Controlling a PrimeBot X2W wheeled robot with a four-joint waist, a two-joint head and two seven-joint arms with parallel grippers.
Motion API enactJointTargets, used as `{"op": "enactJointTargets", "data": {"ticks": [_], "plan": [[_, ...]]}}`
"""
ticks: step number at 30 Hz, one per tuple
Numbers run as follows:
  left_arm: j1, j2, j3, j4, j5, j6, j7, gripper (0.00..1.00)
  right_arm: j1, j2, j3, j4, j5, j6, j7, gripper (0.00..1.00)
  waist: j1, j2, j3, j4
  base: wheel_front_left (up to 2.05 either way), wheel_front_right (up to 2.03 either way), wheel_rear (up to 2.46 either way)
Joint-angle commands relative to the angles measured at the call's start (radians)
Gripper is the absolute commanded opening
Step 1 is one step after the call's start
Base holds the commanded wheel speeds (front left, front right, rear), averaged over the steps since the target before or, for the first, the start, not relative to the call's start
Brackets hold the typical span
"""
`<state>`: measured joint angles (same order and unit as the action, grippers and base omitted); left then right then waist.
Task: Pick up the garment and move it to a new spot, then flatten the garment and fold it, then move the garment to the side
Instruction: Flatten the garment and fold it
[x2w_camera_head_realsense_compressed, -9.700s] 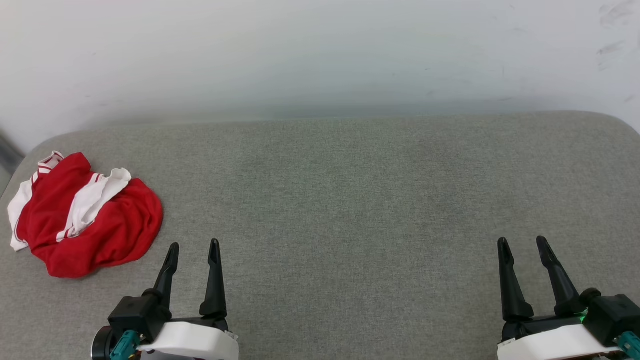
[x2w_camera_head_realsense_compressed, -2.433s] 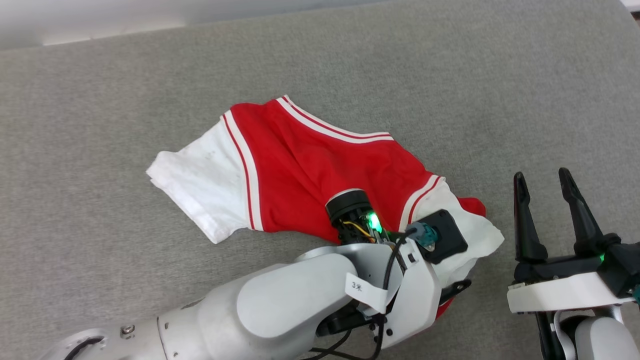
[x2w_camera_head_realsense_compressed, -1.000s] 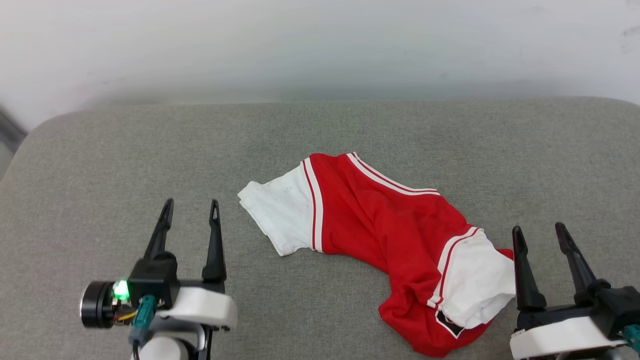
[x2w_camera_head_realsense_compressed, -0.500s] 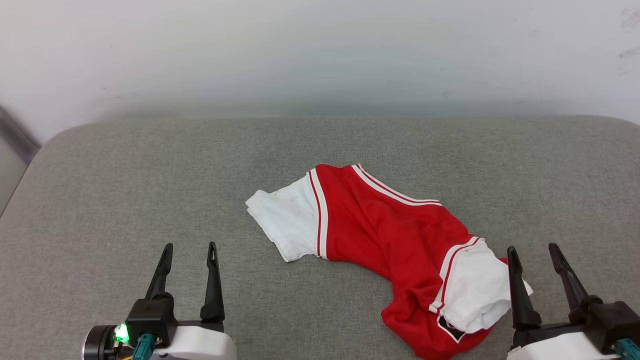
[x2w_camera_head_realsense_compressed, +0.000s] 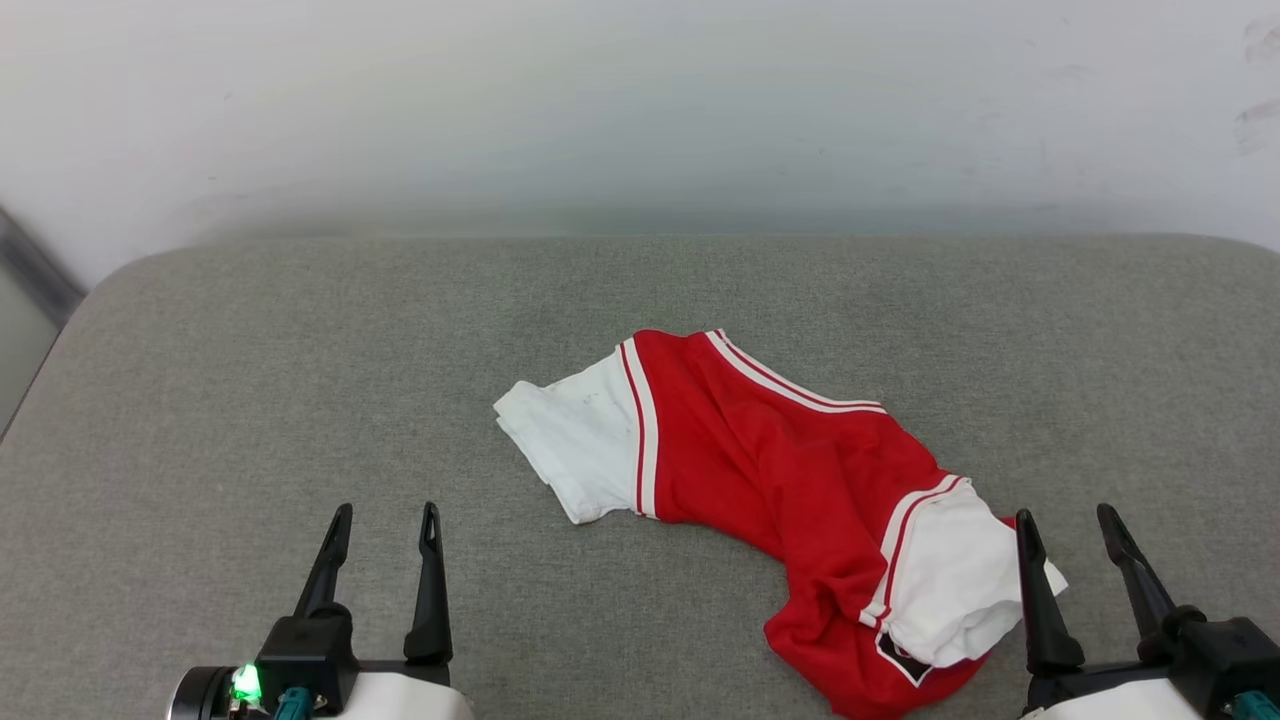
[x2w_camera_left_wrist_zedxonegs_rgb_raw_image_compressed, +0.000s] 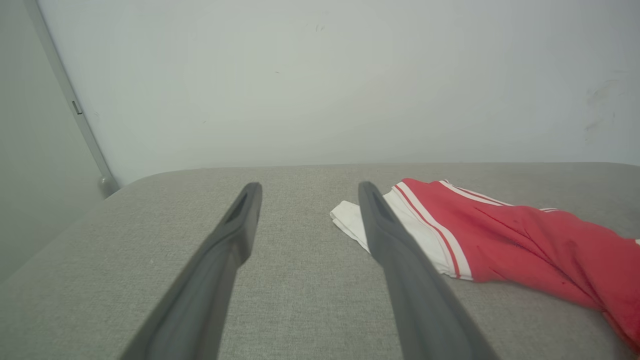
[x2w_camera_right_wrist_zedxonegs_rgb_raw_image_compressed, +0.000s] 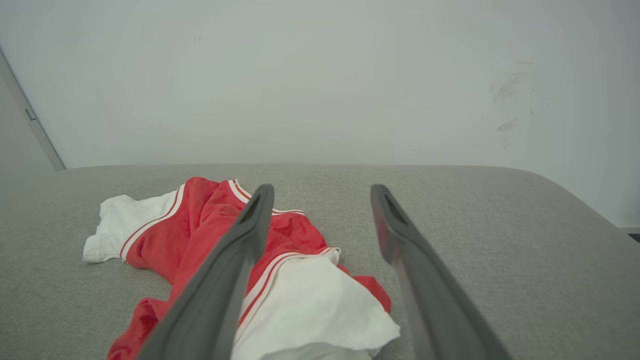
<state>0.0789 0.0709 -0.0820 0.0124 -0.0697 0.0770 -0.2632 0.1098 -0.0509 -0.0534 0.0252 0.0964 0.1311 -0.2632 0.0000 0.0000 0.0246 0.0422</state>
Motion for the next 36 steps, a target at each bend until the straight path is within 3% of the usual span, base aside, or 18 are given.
{"op": "enactJointTargets", "data": {"ticks": [1,13,22,27,30,36], "plan": [[0.013,-0.002,0.005,-0.003,0.006,-0.004,-0.002,1.00,0.014,0.001,-0.001,-0.001,0.005,-0.001,-0.002,1.00,0.0000,0.0000,0.001,0.000,0.00,0.00,0.00],[-0.001,-0.013,0.022,0.014,0.016,-0.035,-0.002,1.00,-0.034,0.001,-0.048,-0.024,-0.009,-0.001,-0.002,1.00,0.0000,0.0000,0.008,0.003,0.00,0.00,0.00],[-0.024,-0.018,0.026,0.008,0.015,-0.042,-0.002,1.00,-0.207,-0.005,-0.089,-0.124,-0.130,-0.001,-0.002,1.00,0.0000,0.0000,0.031,0.008,0.00,0.00,0.00],[-0.035,-0.020,0.024,0.011,0.010,-0.044,-0.002,1.00,-0.353,-0.100,-0.034,-0.046,-0.110,-0.001,-0.002,1.00,0.0000,0.0000,0.048,0.009,0.00,0.00,0.00],[-0.045,-0.020,0.020,0.012,0.006,-0.044,-0.002,1.00,-0.447,-0.193,0.045,0.056,-0.070,-0.001,0.016,1.00,0.0000,0.0000,0.062,0.011,0.00,0.00,0.00],[-0.067,-0.021,0.009,0.010,-0.009,-0.038,-0.002,1.00,-0.637,-0.394,0.279,0.174,0.113,-0.001,0.294,1.00,0.0000,0.0000,0.096,0.020,0.00,0.00,0.00]]}}
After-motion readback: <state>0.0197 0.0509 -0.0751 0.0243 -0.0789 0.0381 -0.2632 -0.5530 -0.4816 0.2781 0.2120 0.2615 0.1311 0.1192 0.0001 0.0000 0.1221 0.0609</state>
